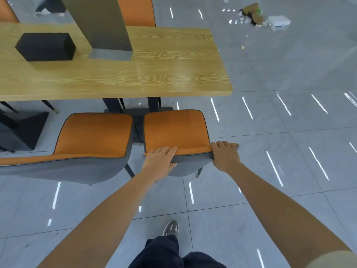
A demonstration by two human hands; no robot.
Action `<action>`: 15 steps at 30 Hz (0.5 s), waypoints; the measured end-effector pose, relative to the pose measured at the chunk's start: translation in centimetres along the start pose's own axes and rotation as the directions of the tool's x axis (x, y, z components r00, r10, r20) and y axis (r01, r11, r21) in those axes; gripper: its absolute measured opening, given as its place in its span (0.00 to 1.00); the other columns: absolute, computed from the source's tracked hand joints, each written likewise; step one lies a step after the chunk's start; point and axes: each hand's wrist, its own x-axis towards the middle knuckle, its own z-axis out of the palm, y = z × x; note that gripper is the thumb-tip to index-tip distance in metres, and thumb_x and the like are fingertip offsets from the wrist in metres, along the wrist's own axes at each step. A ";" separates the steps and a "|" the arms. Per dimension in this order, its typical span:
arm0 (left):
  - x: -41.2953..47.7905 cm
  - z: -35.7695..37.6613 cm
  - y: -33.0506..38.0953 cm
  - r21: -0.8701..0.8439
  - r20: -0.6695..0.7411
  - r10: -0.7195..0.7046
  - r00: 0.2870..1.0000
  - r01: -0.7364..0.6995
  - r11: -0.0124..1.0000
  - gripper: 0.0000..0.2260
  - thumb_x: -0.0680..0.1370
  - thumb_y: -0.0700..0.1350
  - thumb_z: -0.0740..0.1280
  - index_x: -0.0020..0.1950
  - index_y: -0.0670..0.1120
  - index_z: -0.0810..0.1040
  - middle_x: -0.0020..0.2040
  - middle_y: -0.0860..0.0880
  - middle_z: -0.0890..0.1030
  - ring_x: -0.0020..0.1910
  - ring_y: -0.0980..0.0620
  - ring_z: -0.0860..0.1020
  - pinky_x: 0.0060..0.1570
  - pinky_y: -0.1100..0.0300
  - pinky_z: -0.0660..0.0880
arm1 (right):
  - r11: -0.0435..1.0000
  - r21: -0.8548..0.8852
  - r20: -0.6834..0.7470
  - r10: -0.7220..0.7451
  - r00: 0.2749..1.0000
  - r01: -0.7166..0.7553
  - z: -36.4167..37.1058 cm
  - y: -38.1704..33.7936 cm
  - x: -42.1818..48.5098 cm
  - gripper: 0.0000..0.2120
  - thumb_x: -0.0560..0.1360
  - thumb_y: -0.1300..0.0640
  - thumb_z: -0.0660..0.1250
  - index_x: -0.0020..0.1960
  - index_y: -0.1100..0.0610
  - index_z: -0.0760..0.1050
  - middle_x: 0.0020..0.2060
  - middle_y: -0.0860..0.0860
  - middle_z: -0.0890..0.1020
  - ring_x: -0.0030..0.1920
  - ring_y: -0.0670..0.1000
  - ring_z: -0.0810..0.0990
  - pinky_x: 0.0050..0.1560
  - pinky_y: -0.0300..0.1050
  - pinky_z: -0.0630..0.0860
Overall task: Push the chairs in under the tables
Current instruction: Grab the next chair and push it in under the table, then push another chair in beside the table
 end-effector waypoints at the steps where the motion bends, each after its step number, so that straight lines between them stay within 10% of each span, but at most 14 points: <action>1: -0.7 -0.1 0.0 0.005 -0.008 -0.024 1.000 0.024 1.000 0.25 0.81 0.52 0.56 0.75 0.47 0.53 0.73 0.46 0.64 0.71 0.45 0.63 0.67 0.49 0.64 | 1.000 0.010 -0.019 -0.004 1.000 0.005 -0.1 -0.2 -0.4 0.19 0.77 0.57 0.61 0.66 0.58 0.64 0.64 0.56 0.72 0.65 0.58 0.68 0.68 0.51 0.63; 15: -18.1 -0.5 -4.0 0.068 -0.056 -0.447 0.893 0.450 0.890 0.28 0.81 0.53 0.53 0.76 0.49 0.43 0.78 0.46 0.45 0.77 0.47 0.46 0.74 0.46 0.51 | 0.941 0.296 -0.034 -0.161 0.986 0.164 -0.4 -10.5 -9.1 0.39 0.77 0.46 0.60 0.76 0.60 0.41 0.77 0.57 0.47 0.76 0.58 0.50 0.74 0.56 0.56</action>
